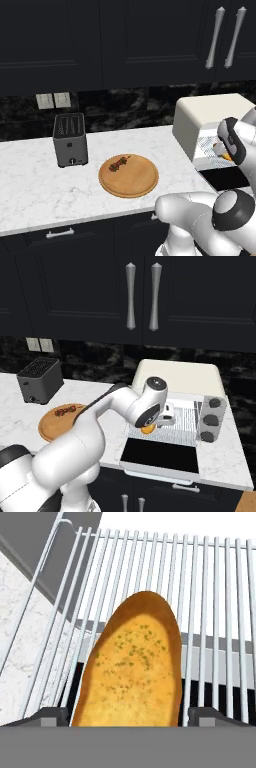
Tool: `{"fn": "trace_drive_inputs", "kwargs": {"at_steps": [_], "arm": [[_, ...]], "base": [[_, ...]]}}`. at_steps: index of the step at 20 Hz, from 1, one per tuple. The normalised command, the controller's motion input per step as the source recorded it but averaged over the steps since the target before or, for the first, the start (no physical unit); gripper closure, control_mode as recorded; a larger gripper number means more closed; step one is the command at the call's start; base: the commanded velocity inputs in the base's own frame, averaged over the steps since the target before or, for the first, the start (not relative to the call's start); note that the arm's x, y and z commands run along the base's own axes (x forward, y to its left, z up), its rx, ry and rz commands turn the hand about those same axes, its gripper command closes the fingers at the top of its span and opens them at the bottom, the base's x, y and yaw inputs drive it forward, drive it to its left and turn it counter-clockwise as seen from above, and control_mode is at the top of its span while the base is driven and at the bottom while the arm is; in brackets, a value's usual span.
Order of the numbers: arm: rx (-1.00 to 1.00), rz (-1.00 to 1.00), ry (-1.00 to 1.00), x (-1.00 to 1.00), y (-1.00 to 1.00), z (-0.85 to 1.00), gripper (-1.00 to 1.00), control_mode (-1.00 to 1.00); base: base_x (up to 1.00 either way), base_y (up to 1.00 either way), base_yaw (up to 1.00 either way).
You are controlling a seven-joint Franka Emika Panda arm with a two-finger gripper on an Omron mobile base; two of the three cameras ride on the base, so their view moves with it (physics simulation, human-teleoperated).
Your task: Pick up the kebab skewer and baguette bread, and place them inside the toaster oven. Close the toaster oven door and start by setting the timer.
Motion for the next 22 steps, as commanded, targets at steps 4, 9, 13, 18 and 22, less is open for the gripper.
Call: {"fn": "trace_drive_inputs", "kwargs": {"at_steps": [4, 9, 13, 18, 22], "arm": [[0.0, -0.04, 0.0, -0.13, 0.14, 0.08, -1.0, -1.0], [0.0, -0.08, -0.01, -0.56, 0.26, 0.46, -1.0, -1.0], [0.0, -0.22, 0.0, -0.95, 0.65, 0.38, -1.0, -1.0], [0.0, -0.33, 0.0, -0.91, 0.96, 0.17, -1.0, -1.0], [0.0, -0.29, -0.03, -0.63, 1.0, 0.11, -1.0, -1.0]], "base": [[0.0, 0.0, 0.0], [0.0, 0.0, 0.0], [0.0, 0.0, 0.0], [0.0, 0.0, 0.0], [0.0, 0.0, 0.0]]}}
